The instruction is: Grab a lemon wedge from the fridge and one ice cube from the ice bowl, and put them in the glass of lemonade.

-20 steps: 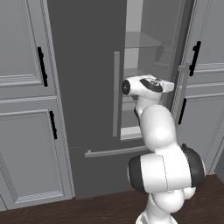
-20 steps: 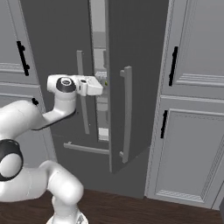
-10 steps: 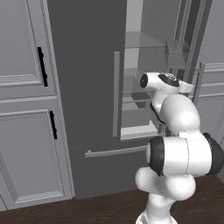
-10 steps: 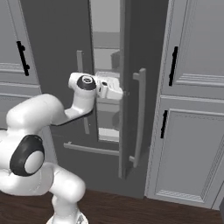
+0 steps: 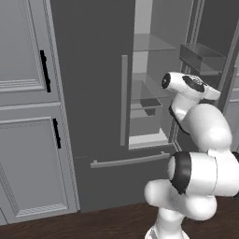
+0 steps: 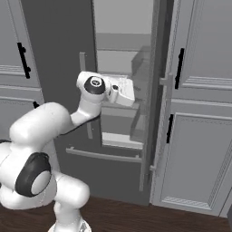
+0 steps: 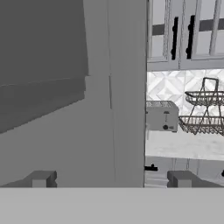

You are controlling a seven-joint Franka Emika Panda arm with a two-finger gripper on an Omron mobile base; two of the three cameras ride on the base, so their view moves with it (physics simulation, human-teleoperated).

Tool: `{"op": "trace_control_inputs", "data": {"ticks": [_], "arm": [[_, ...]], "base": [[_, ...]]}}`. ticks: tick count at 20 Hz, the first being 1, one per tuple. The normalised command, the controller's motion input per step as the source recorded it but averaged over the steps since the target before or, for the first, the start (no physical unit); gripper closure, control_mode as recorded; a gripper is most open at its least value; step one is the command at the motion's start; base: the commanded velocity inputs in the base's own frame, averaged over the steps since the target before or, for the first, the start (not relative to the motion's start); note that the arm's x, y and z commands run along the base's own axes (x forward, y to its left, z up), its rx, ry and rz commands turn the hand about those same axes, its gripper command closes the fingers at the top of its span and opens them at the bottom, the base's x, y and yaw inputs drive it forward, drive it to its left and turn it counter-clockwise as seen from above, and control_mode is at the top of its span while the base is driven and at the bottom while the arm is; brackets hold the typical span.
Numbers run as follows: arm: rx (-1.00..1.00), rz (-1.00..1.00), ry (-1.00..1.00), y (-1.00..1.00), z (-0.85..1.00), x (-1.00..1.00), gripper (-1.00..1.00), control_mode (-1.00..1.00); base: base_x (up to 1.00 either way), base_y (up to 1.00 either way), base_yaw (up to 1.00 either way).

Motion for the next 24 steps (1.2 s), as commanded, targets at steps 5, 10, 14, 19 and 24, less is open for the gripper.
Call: {"op": "trace_control_inputs", "data": {"ticks": [5, 10, 14, 19, 24], "arm": [[-0.15, 0.3, -0.07, 1.0, 0.12, -0.53, -1.0, -1.0], [0.0, 0.39, 0.15, 1.0, 0.18, -0.11, -1.0, -1.0], [0.01, 0.4, 0.4, 1.0, 0.57, 0.0, -1.0, -1.0], [0.12, 0.42, 0.59, 1.0, 0.47, 0.07, -1.0, -1.0], [0.05, 0.25, 0.18, 0.9, 0.01, 0.07, -1.0, -1.0]], "base": [[0.0, 0.0, 0.0], [0.0, 0.0, 0.0], [0.0, 0.0, 0.0], [0.0, 0.0, 0.0], [0.0, 0.0, 0.0]]}}
